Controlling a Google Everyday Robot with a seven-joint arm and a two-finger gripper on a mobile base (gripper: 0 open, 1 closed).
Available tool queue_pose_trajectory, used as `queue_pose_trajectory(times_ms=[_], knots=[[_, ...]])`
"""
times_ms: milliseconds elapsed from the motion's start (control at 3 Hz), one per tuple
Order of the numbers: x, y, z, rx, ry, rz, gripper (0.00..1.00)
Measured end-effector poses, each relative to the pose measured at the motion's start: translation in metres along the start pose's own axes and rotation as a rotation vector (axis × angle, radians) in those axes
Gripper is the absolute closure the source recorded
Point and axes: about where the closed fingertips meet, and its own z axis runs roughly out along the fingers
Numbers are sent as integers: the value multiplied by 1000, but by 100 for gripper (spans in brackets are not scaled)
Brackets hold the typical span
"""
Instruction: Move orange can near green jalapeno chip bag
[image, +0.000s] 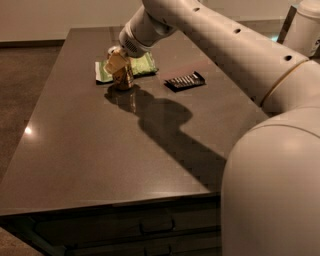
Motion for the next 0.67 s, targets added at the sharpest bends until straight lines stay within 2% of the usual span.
queue_pose_trajectory(times_ms=[333, 667], knots=[[4, 0, 2, -9, -11, 2, 0], [4, 0, 2, -9, -11, 2, 0]])
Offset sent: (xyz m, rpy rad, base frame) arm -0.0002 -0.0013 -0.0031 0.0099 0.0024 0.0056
